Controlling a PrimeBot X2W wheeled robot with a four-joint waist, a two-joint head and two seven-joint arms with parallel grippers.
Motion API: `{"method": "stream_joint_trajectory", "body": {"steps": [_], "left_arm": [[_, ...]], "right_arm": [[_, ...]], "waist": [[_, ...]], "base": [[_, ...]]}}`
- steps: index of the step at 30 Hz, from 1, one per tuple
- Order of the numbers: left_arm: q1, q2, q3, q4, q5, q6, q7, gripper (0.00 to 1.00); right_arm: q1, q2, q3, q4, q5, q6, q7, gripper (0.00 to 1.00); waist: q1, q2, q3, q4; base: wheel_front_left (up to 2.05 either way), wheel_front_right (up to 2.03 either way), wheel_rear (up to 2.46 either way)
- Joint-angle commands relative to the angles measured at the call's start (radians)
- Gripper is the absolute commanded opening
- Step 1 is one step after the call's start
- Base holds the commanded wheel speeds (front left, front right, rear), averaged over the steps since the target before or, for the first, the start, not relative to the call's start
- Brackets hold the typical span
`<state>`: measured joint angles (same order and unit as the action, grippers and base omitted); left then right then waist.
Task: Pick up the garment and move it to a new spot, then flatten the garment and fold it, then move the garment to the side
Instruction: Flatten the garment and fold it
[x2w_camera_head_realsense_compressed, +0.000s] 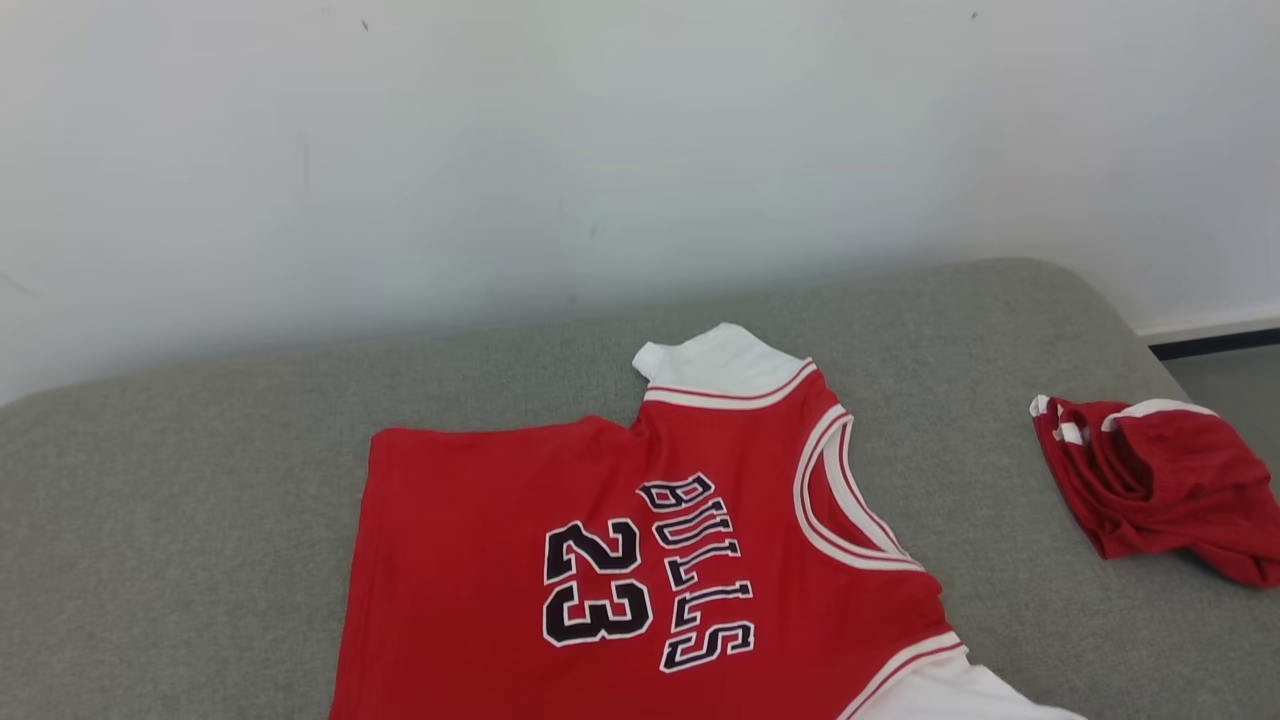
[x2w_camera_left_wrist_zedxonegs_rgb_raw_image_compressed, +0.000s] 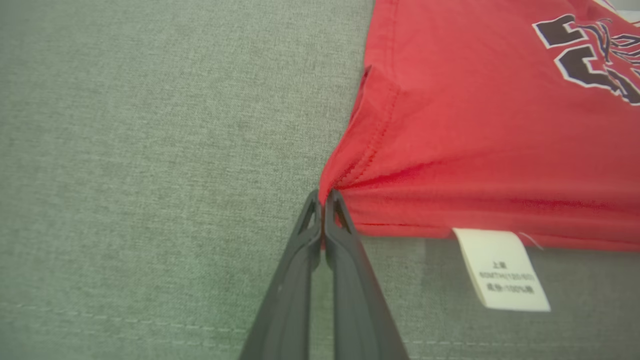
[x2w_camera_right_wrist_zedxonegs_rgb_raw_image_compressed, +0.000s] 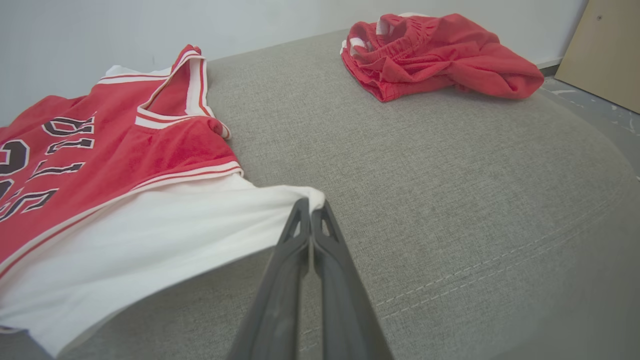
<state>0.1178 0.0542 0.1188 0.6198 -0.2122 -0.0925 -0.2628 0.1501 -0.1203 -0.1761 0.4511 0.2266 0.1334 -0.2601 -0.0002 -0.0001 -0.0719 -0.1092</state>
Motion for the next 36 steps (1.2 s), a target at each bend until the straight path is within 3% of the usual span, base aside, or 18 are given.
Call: {"method": "stream_joint_trajectory", "body": {"steps": [1,8,16,29,36], "left_arm": [[0.023,0.009,0.014,-0.003,0.015,0.001,-0.002,0.0],[0.043,0.001,-0.009,-0.053,0.011,-0.028,-0.003,0.0],[-0.062,-0.002,-0.08,-0.184,0.016,-0.036,-0.003,0.0],[-0.256,0.021,-0.095,-0.069,0.051,-0.037,-0.003,0.0],[-0.333,0.016,-0.1,-0.036,0.079,-0.037,-0.003,0.0]], "right_arm": [[0.022,-0.002,-0.008,-0.002,-0.005,-0.006,-0.007,0.0],[0.035,-0.013,0.026,-0.063,-0.019,-0.005,-0.006,0.0],[-0.086,-0.009,0.038,-0.148,0.0,-0.005,-0.006,0.0],[-0.357,-0.012,0.066,0.095,-0.064,-0.004,-0.006,0.0],[-0.44,-0.023,0.048,0.164,-0.083,-0.004,-0.006,0.0]], "waist": [[0.0002,0.0001,-0.028,0.011],[0.0002,0.0001,-0.036,0.02],[0.0002,0.0001,0.013,0.031],[0.0002,0.0001,0.11,0.046],[0.0002,0.0001,0.174,0.059]], "base": [[0.0,0.0,0.0],[0.0,0.0,0.0],[0.0,0.0,0.0],[0.0,0.0,0.0],[0.0,0.0,0.0]]}}
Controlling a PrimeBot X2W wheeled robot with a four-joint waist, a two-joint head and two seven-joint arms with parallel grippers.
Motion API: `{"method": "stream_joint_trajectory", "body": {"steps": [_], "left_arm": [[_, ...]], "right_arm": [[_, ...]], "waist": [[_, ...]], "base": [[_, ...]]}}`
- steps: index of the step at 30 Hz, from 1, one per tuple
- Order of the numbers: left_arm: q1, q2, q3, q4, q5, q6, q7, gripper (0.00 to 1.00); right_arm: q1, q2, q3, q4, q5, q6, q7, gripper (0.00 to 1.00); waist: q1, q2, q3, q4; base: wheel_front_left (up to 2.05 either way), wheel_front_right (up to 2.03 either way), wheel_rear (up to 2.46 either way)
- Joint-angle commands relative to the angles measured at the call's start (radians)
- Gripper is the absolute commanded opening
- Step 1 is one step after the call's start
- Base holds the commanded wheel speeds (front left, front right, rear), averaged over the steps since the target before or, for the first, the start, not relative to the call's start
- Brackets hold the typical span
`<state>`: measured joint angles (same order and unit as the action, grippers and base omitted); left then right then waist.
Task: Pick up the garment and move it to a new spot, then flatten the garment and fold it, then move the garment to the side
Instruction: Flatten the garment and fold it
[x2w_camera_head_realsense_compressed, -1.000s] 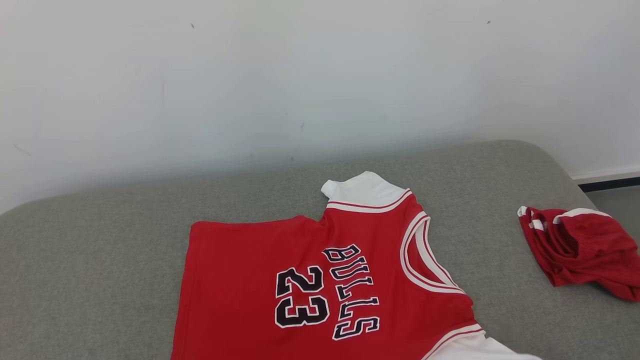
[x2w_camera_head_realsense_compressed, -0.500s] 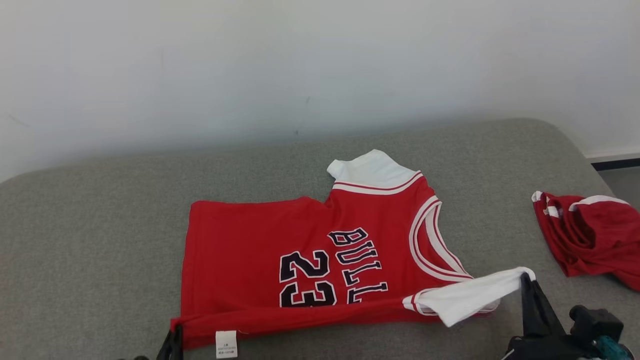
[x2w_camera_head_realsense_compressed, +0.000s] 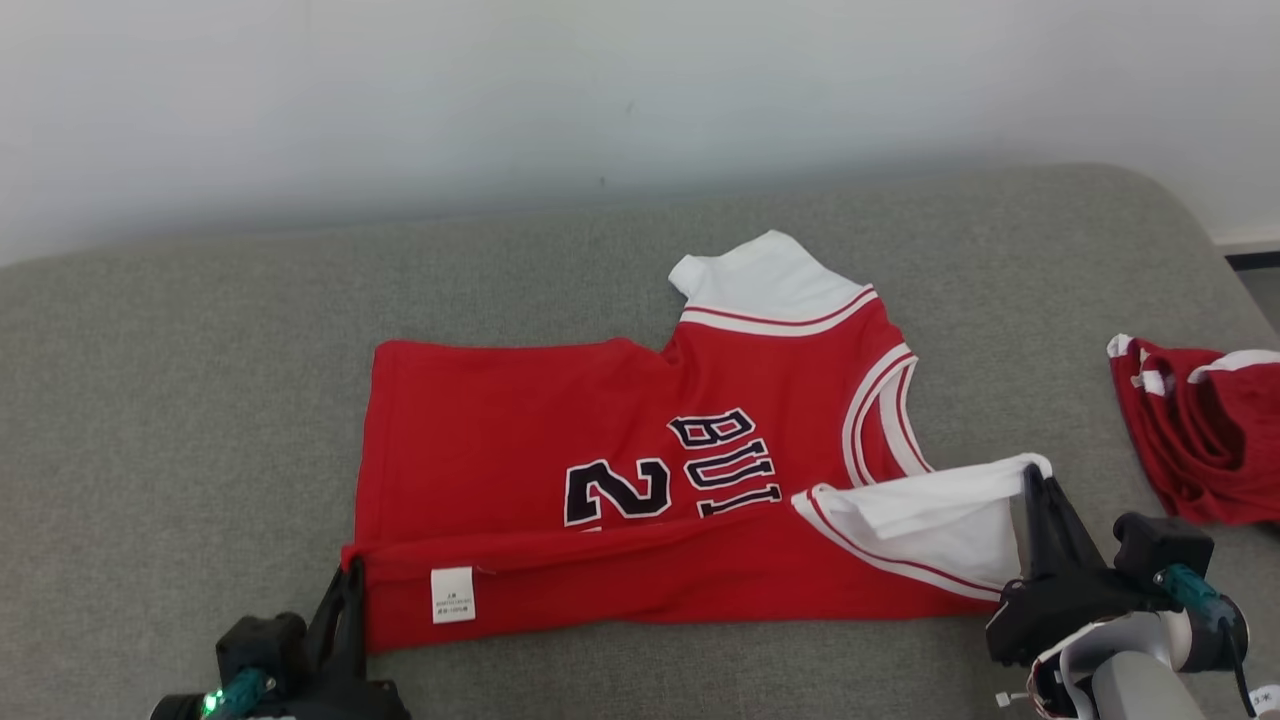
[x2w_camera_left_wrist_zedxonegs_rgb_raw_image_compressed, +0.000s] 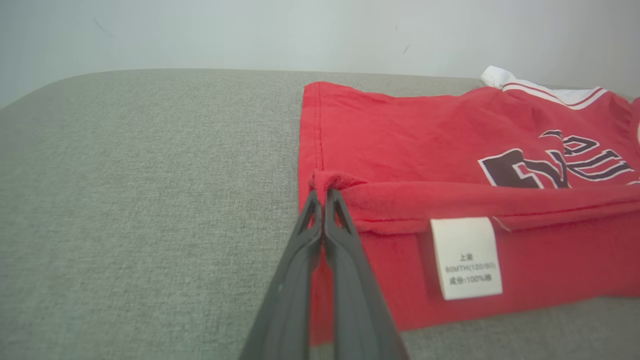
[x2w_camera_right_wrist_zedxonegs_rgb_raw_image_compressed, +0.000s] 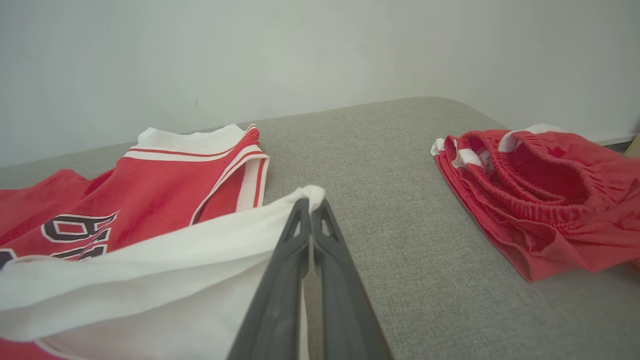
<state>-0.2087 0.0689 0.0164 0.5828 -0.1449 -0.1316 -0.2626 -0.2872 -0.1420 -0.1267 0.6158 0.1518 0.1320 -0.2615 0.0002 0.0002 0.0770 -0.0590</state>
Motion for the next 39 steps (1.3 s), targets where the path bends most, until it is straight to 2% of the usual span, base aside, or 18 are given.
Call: {"method": "stream_joint_trajectory", "body": {"steps": [1,10,11,12,13,14,26,32,39], "left_arm": [[-0.018,0.0,0.001,0.004,0.014,0.002,-0.003,0.0],[-0.083,-0.006,-0.01,0.026,0.021,0.002,-0.003,0.0],[-0.087,-0.007,-0.011,0.026,0.021,0.002,-0.003,0.0],[-0.089,-0.008,-0.01,0.017,0.023,0.002,-0.003,0.14],[-0.088,-0.008,-0.008,0.008,0.022,0.002,-0.003,0.6],[-0.083,-0.01,-0.003,-0.009,0.029,0.003,-0.003,1.0],[0.061,-0.019,0.013,-0.122,0.015,0.034,-0.003,1.0],[0.096,-0.018,-0.023,-0.122,-0.021,0.047,-0.003,1.0],[0.081,-0.018,-0.033,-0.121,-0.026,0.053,-0.003,1.0]], "right_arm": [[-0.013,-0.003,-0.004,0.003,-0.007,-0.003,-0.004,0.0],[-0.071,0.013,-0.013,0.037,-0.022,-0.003,-0.004,0.01],[-0.074,0.015,-0.015,0.04,-0.023,-0.003,-0.004,0.45],[-0.078,0.017,-0.02,0.04,-0.023,-0.003,-0.005,0.79],[-0.083,0.018,-0.023,0.035,-0.024,-0.003,-0.005,1.0],[-0.083,0.023,-0.02,0.021,-0.03,-0.003,-0.004,1.0],[0.096,0.019,-0.001,-0.093,0.012,-0.003,-0.004,1.0],[0.134,0.019,-0.005,-0.043,0.028,-0.003,-0.004,1.0],[0.098,0.015,0.026,0.041,0.037,-0.003,-0.002,1.0]], "waist": [[-0.0002,-0.0002,0.033,0.01],[-0.0002,-0.0002,0.078,0.013],[-0.0002,-0.0002,0.081,0.014],[-0.0002,-0.0002,0.084,0.014],[-0.0002,-0.0002,0.086,0.013],[-0.0002,-0.0002,0.09,0.012],[-0.0002,-0.0002,0.081,0.007],[-0.0002,-0.0002,0.081,0.003],[-0.0002,-0.0002,0.087,0.012]], "base": [[0.0,0.0,0.0],[0.0,0.0,0.0],[0.0,0.0,0.0],[0.0,0.0,0.0],[0.0,0.0,0.0],[0.0,0.0,0.0],[0.0,0.0,0.0],[0.0,0.0,0.0],[0.0,0.0,0.0]]}}
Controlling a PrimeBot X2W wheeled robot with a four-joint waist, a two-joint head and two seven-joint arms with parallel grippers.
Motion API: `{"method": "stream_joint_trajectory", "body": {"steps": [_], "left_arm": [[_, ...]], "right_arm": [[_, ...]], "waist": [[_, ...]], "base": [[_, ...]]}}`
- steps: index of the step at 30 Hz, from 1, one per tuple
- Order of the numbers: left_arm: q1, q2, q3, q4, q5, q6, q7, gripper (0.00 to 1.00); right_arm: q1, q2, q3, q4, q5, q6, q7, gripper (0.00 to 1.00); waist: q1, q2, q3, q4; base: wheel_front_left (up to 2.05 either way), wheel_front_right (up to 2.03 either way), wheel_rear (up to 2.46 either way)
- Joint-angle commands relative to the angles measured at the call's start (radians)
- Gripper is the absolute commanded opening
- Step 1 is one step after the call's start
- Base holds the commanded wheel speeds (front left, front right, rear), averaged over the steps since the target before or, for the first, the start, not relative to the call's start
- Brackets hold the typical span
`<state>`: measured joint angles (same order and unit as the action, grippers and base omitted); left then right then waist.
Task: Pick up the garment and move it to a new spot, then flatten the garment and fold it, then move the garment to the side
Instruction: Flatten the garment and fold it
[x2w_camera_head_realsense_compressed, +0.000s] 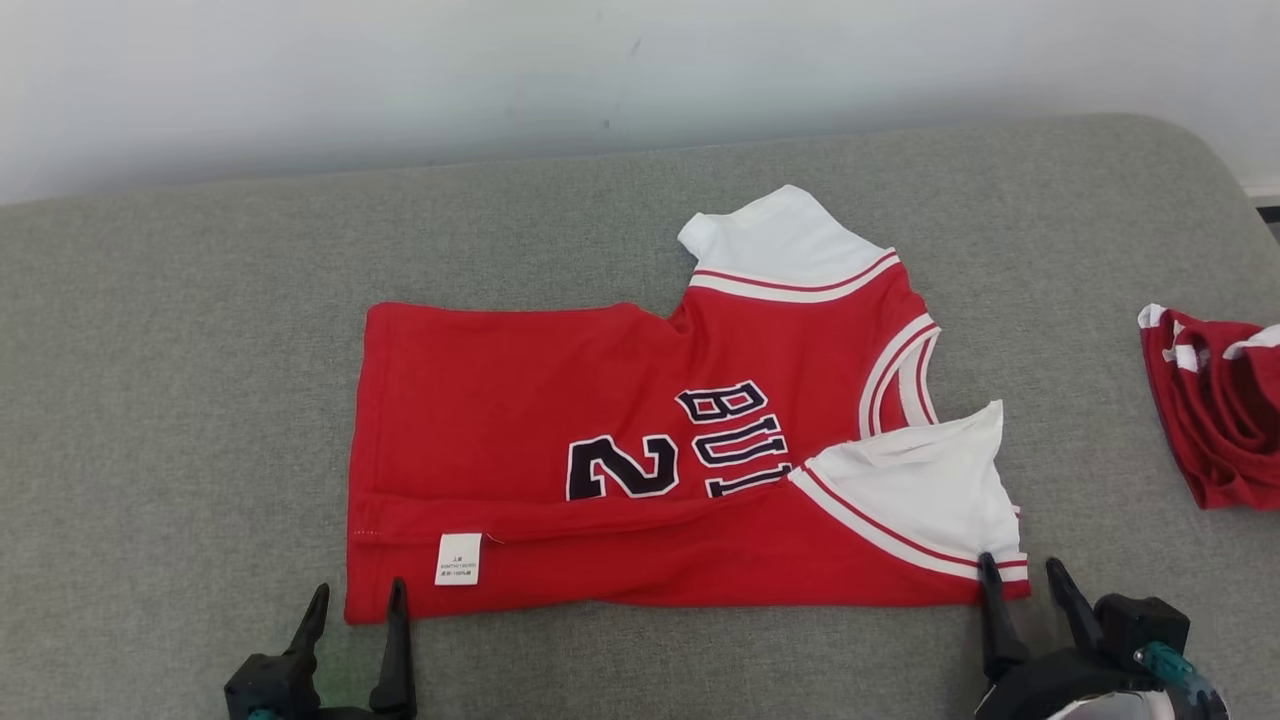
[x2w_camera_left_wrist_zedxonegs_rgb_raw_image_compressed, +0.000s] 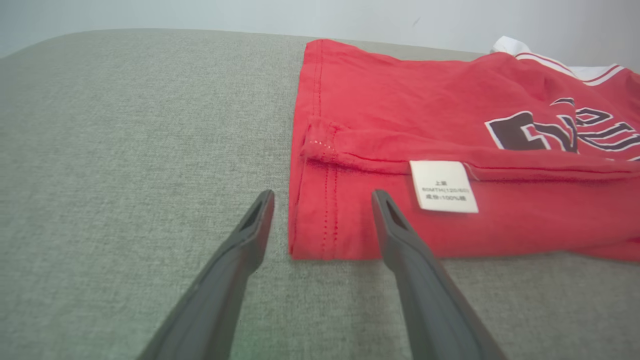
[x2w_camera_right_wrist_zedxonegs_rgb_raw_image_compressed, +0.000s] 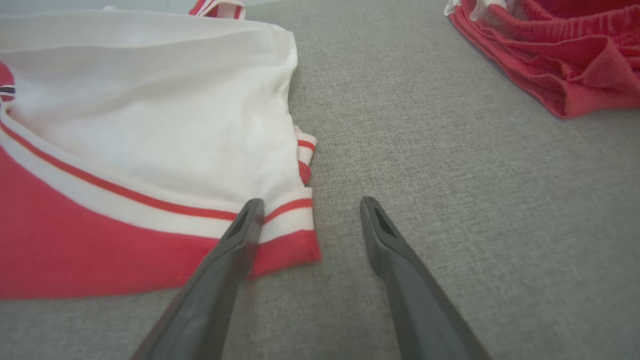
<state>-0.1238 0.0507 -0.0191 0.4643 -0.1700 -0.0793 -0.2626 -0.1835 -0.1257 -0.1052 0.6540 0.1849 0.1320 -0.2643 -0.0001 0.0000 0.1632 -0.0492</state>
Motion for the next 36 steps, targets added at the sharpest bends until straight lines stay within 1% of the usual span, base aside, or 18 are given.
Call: {"method": "stream_joint_trajectory", "body": {"steps": [1,4,5,6,7,9,14,24,32,36], "left_arm": [[-0.007,0.0,0.003,-0.004,-0.001,0.001,-0.003,1.0],[-0.011,0.0,0.008,-0.006,0.006,-0.002,-0.003,1.0],[-0.012,0.0,0.01,-0.005,0.008,-0.004,-0.003,1.0],[-0.012,0.0,0.01,-0.002,0.009,-0.004,-0.003,1.0],[-0.012,0.0,0.009,0.001,0.008,-0.005,-0.003,1.0],[-0.014,0.0,0.008,0.003,0.007,-0.005,-0.003,1.0],[-0.007,0.0,0.004,0.009,-0.001,-0.006,-0.003,1.0],[-0.009,0.0,-0.016,0.037,-0.045,-0.015,-0.003,1.0],[-0.052,0.0,-0.007,0.117,-0.094,-0.005,-0.002,1.0],[-0.078,-0.001,-0.036,0.197,-0.099,-0.011,0.004,1.0]], "right_arm": [[-0.013,-0.002,0.008,0.013,0.007,-0.003,0.001,1.0],[-0.028,-0.005,0.023,0.051,0.016,-0.003,0.002,1.0],[-0.031,-0.007,0.03,0.071,0.019,-0.003,0.002,0.92],[-0.037,-0.009,0.036,0.09,0.022,-0.003,0.005,0.57],[-0.043,-0.01,0.042,0.11,0.027,-0.003,0.006,0.33],[-0.049,-0.014,0.053,0.148,0.036,-0.003,0.007,0.0],[-0.06,-0.028,0.063,0.18,0.061,-0.004,0.008,0.0],[-0.057,-0.045,0.064,0.094,0.069,-0.004,0.002,0.0],[-0.072,-0.048,0.084,0.056,0.071,-0.003,0.001,0.0],[-0.075,-0.051,0.09,0.042,0.074,-0.003,0.001,0.0]], "waist": [[0.0001,0.0,0.002,0.004],[0.0001,0.0,0.004,0.007],[0.0001,0.0,0.005,0.008],[0.0001,0.0,0.005,0.009],[0.0001,0.0,0.005,0.01],[0.0001,0.0,0.004,0.012],[0.0001,0.0,0.001,0.013],[0.0001,0.0,0.003,0.006],[0.0001,0.0,0.023,-0.006],[0.0001,0.0,0.032,-0.01]], "base": [[0.0,0.0,0.0],[0.0,0.0,0.0],[0.0,0.0,0.0],[0.0,0.0,0.0],[0.0,0.0,0.0],[0.0,0.0,0.0],[0.0,0.0,0.0],[0.0,0.0,0.0],[0.0,0.0,0.0],[0.0,0.0,0.0]]}}
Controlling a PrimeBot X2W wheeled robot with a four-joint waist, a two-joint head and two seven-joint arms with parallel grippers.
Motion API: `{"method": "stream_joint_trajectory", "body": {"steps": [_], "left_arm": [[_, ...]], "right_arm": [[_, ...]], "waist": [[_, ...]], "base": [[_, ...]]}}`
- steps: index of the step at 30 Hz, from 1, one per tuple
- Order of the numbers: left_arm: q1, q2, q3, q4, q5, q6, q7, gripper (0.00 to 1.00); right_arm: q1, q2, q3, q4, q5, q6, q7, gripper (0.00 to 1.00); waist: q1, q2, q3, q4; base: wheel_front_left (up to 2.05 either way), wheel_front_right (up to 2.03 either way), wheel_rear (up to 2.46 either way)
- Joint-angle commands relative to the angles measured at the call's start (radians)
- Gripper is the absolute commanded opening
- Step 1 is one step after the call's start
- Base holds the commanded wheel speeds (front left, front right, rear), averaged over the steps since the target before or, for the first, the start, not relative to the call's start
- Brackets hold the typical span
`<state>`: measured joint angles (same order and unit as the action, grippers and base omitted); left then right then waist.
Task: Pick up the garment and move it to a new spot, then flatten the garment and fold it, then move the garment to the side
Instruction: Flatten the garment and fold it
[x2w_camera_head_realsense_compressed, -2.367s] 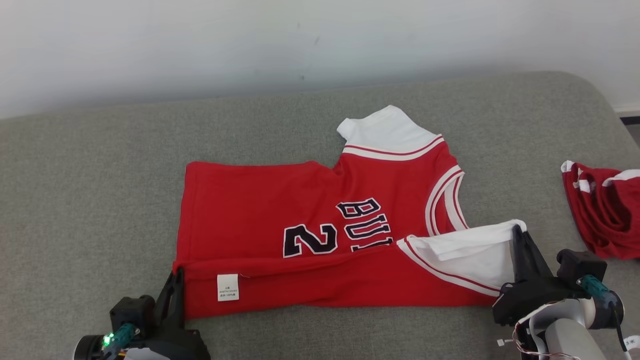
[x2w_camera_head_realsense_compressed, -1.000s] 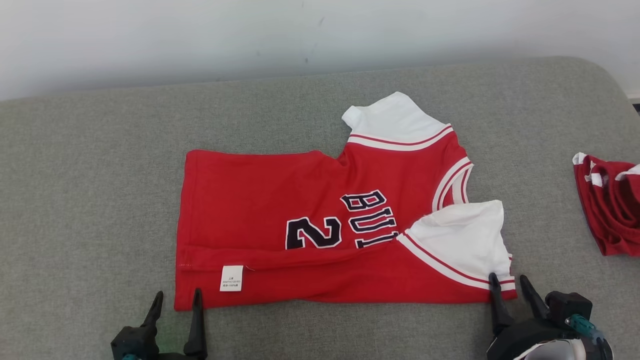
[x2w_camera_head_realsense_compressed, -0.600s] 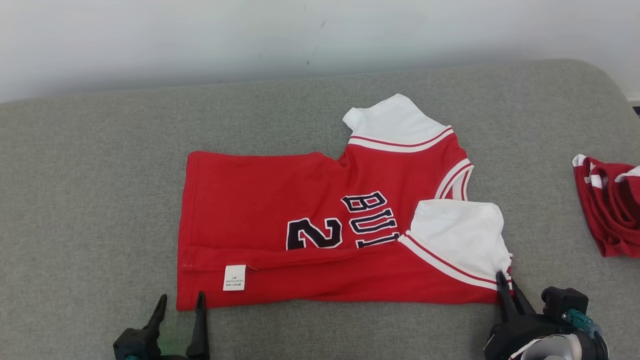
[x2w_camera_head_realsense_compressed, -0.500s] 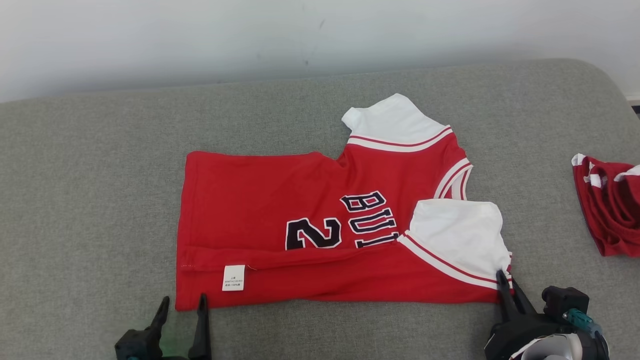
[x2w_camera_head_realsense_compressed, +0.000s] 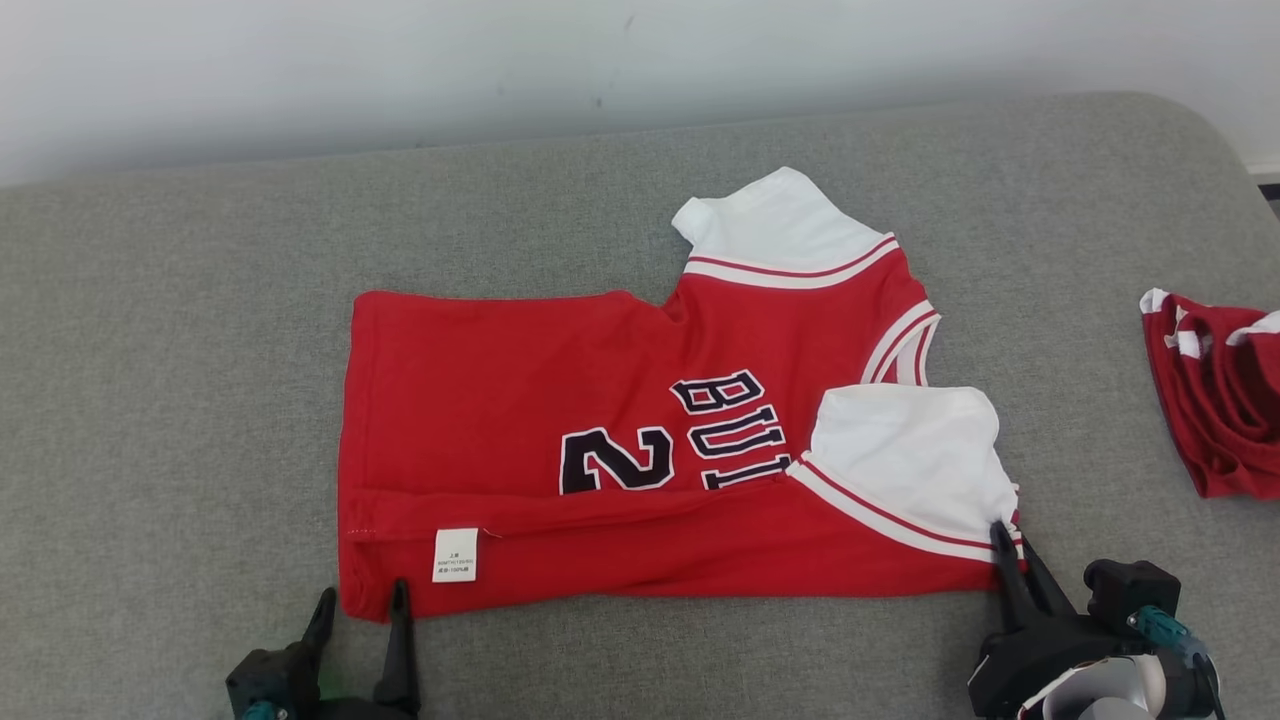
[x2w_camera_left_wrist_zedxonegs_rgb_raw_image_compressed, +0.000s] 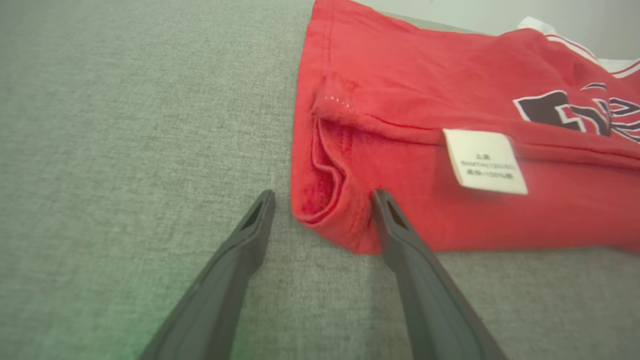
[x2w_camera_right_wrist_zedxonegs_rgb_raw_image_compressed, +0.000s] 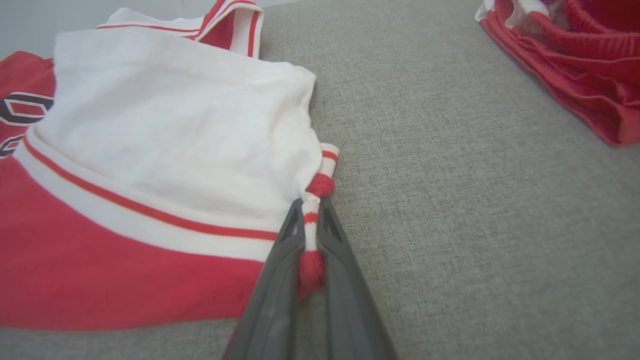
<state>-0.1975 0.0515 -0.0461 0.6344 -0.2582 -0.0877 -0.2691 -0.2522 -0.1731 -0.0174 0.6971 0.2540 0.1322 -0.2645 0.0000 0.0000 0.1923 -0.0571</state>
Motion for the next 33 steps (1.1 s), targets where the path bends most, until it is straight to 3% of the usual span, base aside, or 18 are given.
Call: {"method": "stream_joint_trajectory", "body": {"steps": [1,2,3,10,16,23,33], "left_arm": [[-0.01,-0.004,-0.015,0.045,-0.018,-0.005,0.011,0.55],[-0.017,-0.004,-0.021,0.057,-0.023,-0.01,0.012,0.35],[-0.023,-0.005,-0.029,0.065,-0.023,-0.014,0.012,0.0],[-0.029,-0.007,-0.072,0.105,-0.065,-0.031,0.015,0.0],[-0.022,-0.002,-0.047,-0.007,-0.062,-0.04,0.006,0.0],[0.044,0.0,0.013,-0.069,-0.022,-0.041,0.004,0.0],[0.158,0.001,0.048,-0.037,-0.028,-0.041,0.004,0.0]], "right_arm": [[-0.008,-0.005,0.003,-0.006,0.006,-0.004,0.001,0.0],[-0.009,-0.006,0.004,-0.009,0.007,-0.004,0.001,0.0],[-0.011,-0.007,0.004,-0.012,0.008,-0.004,0.001,0.0],[-0.011,0.002,0.002,-0.03,0.017,-0.003,0.001,0.0],[-0.006,0.012,-0.015,-0.062,0.024,-0.003,0.001,0.0],[0.015,0.013,-0.037,-0.049,0.01,-0.003,0.001,0.0],[0.086,0.021,-0.01,-0.022,0.025,-0.003,0.0,0.0]], "waist": [[0.0,0.0,0.005,-0.002],[0.0,0.0,0.006,-0.003],[0.0,0.0,0.007,-0.003],[0.0,0.0,0.009,0.002],[0.0,0.0,-0.015,0.009],[0.0,0.0,-0.146,0.004],[0.0,0.0,-0.271,-0.015]], "base": [[0.0,0.0,0.0],[0.0,0.0,0.0],[0.0,0.0,0.0],[0.0,0.0,0.0],[0.0,0.0,0.0],[0.0,0.0,0.0],[0.0,0.0,0.0]]}}
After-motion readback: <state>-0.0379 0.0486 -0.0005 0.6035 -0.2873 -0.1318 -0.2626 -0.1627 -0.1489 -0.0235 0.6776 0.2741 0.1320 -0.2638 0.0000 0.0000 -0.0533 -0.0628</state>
